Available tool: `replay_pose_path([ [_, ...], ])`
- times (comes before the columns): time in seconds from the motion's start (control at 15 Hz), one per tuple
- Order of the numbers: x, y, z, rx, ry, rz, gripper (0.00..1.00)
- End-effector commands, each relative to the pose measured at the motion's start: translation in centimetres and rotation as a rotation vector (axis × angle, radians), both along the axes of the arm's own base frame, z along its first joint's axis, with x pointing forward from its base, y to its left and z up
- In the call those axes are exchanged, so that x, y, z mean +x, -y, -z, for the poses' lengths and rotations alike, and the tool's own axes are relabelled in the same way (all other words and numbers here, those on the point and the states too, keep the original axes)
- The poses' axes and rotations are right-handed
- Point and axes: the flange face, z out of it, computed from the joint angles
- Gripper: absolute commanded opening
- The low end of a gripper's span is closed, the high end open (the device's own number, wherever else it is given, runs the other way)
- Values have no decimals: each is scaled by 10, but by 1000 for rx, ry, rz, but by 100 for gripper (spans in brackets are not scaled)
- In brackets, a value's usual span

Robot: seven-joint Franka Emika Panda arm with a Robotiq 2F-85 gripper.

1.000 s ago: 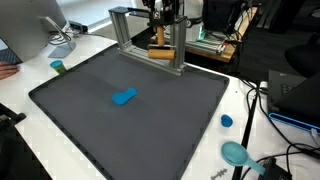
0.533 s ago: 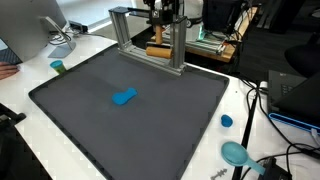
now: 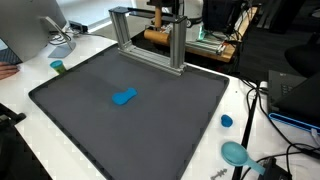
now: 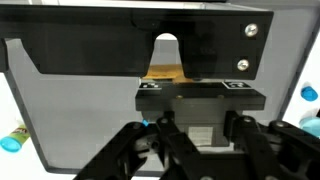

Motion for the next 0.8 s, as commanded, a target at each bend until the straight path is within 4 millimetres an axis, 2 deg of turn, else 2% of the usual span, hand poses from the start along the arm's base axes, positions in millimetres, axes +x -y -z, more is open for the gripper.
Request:
replay_pose_path([
  [0.0,-8,0,-6,-21,-14,6,22],
  [0.4,2,4,21,-85,-20,62,22],
  [0.73,-11,5,31,-46,-112,28,22],
])
